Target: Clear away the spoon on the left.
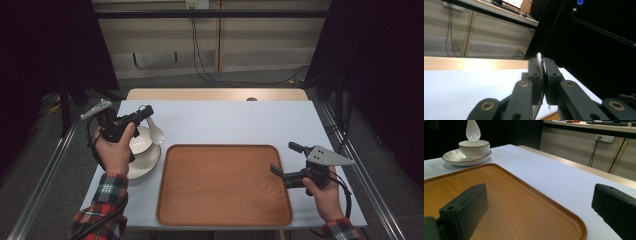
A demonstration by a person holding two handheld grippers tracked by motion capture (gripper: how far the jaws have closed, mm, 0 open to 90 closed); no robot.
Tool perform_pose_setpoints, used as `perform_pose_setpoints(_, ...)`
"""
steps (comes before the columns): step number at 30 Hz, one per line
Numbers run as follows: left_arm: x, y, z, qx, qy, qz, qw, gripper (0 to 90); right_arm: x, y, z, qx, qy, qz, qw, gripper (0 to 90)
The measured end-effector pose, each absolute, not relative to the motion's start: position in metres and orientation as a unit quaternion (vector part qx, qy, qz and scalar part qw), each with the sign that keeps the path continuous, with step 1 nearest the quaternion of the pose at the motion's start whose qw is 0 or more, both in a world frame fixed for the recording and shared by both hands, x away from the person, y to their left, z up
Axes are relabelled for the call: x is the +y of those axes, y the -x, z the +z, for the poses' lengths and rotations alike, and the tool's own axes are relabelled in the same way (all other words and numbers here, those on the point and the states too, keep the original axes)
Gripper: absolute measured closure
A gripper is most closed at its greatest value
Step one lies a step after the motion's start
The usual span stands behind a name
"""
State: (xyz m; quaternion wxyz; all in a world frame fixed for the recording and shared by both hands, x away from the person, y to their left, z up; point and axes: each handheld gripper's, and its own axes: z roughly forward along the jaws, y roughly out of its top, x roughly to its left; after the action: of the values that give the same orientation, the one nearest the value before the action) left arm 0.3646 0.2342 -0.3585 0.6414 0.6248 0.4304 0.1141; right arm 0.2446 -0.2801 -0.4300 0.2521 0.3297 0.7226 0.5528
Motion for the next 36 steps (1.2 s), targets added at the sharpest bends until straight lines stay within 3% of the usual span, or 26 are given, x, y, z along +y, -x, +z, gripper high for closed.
perform_pose_setpoints(36,0.197,-0.345,-0.379,0.388,-0.658,0.043,0.644,85.0,-0.276,-0.253,-0.432,0.718,-0.330,0.562,0.245,0.5)
